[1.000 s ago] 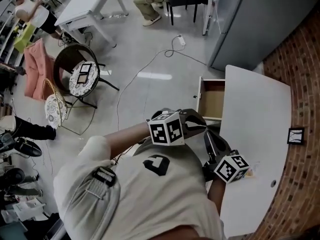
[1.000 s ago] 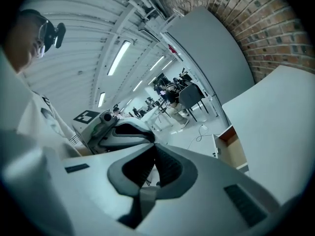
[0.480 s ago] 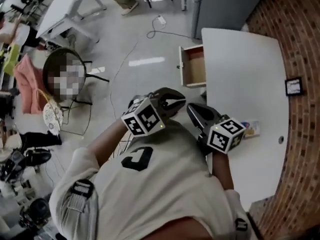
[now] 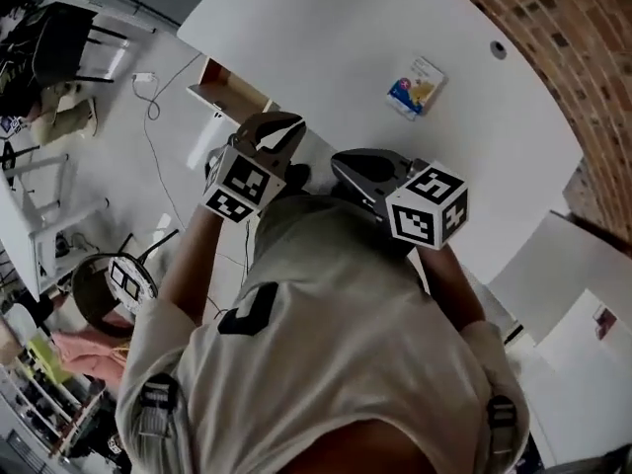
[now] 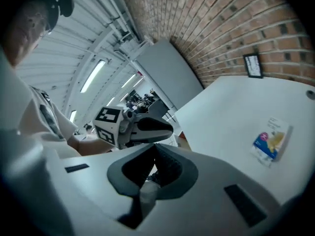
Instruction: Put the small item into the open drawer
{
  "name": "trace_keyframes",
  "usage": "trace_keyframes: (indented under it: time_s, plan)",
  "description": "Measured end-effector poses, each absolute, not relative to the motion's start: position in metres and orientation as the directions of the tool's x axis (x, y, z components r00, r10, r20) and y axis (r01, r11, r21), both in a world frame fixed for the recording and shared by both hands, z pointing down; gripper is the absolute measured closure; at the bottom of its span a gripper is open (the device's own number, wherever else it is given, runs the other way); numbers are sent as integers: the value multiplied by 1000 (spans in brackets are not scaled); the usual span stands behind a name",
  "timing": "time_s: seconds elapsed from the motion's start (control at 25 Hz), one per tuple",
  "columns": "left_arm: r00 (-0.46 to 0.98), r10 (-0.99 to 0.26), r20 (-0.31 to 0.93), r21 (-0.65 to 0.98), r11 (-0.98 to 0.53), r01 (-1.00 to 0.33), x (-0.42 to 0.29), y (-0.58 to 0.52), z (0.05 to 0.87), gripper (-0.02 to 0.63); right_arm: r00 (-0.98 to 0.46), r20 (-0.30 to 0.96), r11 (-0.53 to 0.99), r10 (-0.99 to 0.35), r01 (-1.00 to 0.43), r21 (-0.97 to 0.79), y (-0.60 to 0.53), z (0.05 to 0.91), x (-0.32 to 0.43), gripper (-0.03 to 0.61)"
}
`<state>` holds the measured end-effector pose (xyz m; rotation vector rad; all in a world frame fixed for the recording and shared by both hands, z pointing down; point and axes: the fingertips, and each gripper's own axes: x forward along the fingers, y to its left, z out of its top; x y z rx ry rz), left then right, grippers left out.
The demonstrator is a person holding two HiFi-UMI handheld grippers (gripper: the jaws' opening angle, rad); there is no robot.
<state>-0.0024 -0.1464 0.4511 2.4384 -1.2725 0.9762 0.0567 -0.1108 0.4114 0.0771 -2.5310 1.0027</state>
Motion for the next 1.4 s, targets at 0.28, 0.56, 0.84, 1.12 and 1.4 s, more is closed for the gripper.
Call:
trace_keyframes:
  time_s: [0.28,0.56,0.84,1.12,1.4]
  plan:
    - [494,-425,758,-227,-883,-411,98,-220,544,563,-870,457,585,-183,-470,-661,-118,430,143,577]
    - [426,-362,829,-305,-931,-199,150,-255,619,526,-806,478,419,-349,-590,-690,-97,443,192,577]
    - [385,-330,862,-308,-944,-121,154,-259,651,526,-783,477,367,-400,-614,-699,-84,451,201,577]
    - [395,-323,860,-292,-946,-139,154,-259,652,592,-784,476,378,-399,-614,-693,-79,446,194,577]
    - [440,-305,845,-224,-948,-226,155,-251,635,606,-786,473,410,-397,-613,-675,-77,436,189,577]
